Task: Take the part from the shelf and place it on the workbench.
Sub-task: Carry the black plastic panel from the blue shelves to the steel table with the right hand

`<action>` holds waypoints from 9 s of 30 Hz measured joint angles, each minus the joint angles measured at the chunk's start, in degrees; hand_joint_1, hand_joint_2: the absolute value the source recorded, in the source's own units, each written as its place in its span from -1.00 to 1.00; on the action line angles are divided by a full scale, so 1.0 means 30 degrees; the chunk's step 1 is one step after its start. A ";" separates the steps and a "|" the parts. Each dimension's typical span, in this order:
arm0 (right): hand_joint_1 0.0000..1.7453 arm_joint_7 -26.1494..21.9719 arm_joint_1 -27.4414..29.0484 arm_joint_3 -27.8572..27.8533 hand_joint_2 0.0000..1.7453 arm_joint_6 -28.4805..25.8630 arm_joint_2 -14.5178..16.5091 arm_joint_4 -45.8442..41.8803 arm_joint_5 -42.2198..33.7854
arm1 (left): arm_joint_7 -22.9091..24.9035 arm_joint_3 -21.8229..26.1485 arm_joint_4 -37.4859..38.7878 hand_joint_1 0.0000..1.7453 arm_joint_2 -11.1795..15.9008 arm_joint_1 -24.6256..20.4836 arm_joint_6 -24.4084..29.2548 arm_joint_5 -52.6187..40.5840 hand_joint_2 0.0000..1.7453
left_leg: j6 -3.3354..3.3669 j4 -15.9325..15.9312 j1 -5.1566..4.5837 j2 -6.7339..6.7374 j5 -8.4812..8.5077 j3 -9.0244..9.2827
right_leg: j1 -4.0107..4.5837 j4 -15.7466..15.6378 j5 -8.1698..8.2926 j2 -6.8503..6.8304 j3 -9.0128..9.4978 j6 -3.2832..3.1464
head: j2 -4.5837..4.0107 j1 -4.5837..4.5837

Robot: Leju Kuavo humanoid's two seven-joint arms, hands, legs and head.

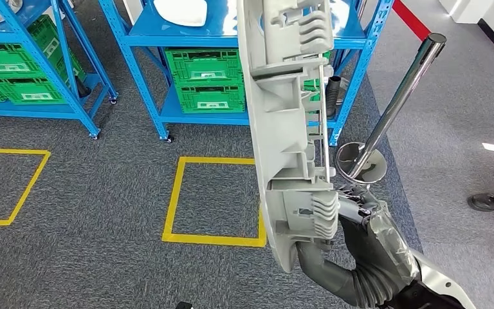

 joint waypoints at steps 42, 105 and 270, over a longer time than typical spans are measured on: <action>1.00 -0.0080 0.0028 -0.0133 1.00 0.0066 -0.0127 0.0087 0.0102 | -0.0279 -0.0388 -0.0199 -1.00 -0.0248 0.0130 -0.0078 -0.0155 1.00 | 0.0917 -0.3045 0.0156 -0.0114 0.0431 0.0091 | -0.0101 0.4987 -0.2722 0.0139 -0.1749 0.1038 | 0.0000 0.0365; 1.00 0.0049 0.0774 -0.0714 1.00 0.0173 -0.0366 0.0138 0.0412 | -0.0523 -0.0474 -0.0306 -1.00 -0.0312 0.0027 -0.0056 -0.0133 1.00 | 0.0724 -0.2451 0.0042 -0.1166 0.1046 -0.0918 | -0.0189 0.4180 -0.2408 0.0275 -0.0943 0.0752 | 0.0000 0.0370; 1.00 0.0331 0.0864 -0.0646 1.00 0.0189 -0.0561 -0.0641 0.0998 | -0.0625 -0.0929 -0.0643 -1.00 -0.0096 0.0035 0.0053 0.0255 1.00 | 0.0916 -0.1920 0.0001 -0.1233 0.0673 -0.0884 | -0.0084 0.0359 -0.0207 0.0526 -0.0013 0.0380 | 0.0000 0.0350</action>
